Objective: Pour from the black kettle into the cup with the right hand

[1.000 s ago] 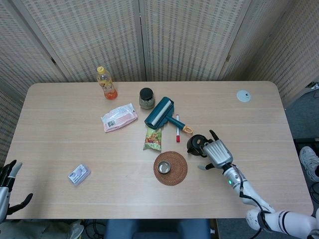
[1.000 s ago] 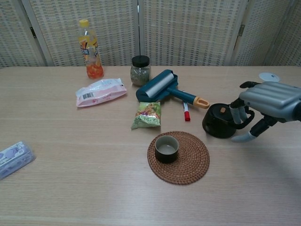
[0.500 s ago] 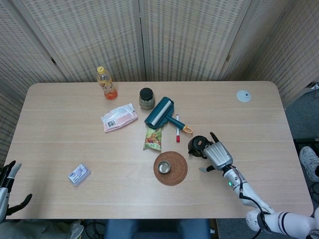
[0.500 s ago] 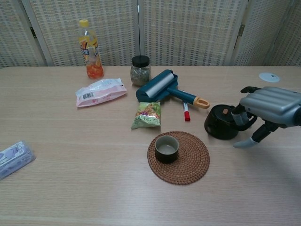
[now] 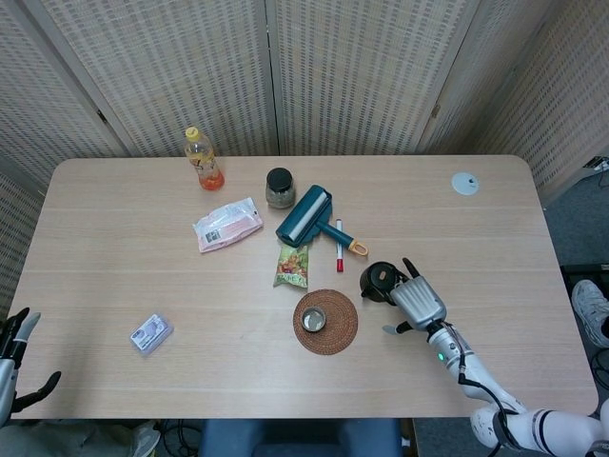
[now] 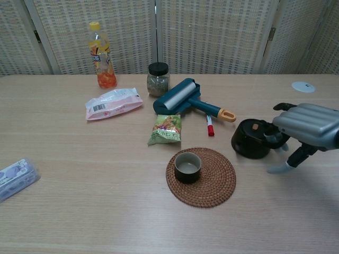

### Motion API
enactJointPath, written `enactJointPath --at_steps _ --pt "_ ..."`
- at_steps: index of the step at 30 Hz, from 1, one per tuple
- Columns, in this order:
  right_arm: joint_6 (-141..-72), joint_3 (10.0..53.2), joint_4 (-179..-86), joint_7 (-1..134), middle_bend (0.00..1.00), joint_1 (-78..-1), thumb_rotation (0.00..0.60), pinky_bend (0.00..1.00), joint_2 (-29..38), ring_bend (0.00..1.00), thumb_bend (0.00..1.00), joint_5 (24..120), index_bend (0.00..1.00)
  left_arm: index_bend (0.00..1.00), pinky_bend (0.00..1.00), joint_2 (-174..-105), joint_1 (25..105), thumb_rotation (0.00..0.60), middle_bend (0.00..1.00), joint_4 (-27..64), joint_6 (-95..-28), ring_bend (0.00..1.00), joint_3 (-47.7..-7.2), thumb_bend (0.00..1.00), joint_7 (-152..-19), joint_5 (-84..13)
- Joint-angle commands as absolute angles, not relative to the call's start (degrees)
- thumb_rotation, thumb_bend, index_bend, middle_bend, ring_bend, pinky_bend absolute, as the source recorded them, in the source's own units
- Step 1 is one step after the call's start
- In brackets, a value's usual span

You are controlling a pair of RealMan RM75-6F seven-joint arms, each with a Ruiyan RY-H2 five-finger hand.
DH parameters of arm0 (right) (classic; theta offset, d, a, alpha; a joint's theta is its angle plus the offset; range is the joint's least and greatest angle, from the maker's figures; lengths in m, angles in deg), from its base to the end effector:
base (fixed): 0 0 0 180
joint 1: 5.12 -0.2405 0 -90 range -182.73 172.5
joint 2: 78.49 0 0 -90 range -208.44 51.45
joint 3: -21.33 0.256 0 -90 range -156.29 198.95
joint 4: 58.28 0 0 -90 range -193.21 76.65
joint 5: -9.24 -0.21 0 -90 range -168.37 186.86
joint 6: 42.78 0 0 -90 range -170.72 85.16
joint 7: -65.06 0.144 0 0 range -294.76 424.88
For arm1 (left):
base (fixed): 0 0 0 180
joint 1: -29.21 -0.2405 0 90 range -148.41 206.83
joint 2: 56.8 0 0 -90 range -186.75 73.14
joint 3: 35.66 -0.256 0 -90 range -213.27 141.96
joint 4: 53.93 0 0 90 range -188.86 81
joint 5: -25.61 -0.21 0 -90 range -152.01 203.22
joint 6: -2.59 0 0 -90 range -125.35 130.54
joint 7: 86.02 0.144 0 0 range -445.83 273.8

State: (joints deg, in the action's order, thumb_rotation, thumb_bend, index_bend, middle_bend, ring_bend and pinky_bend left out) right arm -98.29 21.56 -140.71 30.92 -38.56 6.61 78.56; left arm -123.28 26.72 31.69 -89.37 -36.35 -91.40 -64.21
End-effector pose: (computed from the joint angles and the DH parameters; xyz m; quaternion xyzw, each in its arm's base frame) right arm -0.2377 -0.2914 -0.0128 0.8180 -0.2726 0.2072 0.4621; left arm -0.3376 0.1269 0.1601 -0.5750 -0.3988 -0.3863 0.6009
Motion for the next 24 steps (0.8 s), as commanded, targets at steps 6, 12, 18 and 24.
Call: enactJointPath --at_steps 6,12,18,24 --pt "-98.7 21.0 -140.4 30.7 0.56 -37.8 0.289 0.0 6.6 0.42 0.0 78.5 0.57 0.0 0.0 -123.4 26.7 0.6 0.0 31.6 -89.3 0.01 -36.3 0.24 -91.5 -64.1" --pt "-99.1 20.7 -140.5 30.8 0.57 -37.3 0.29 0.0 6.6 0.42 0.0 78.7 0.57 0.0 0.0 -123.4 26.7 0.6 0.0 31.5 -89.3 0.01 -36.3 0.24 -91.6 -64.1" --pt "-99.0 20.3 -139.9 31.2 0.58 -36.8 0.295 0.0 7.0 0.44 0.0 78.9 0.59 0.0 0.0 -123.4 26.6 0.6 0.0 31.4 -89.3 0.01 -36.4 0.24 -91.8 -64.1" --pt "-99.3 20.5 -139.3 32.0 0.62 -36.5 0.318 0.0 7.4 0.5 0.0 79.2 0.65 0.0 0.0 -123.4 26.6 0.6 0.0 31.2 -89.3 0.01 -36.3 0.24 -91.9 -64.1"
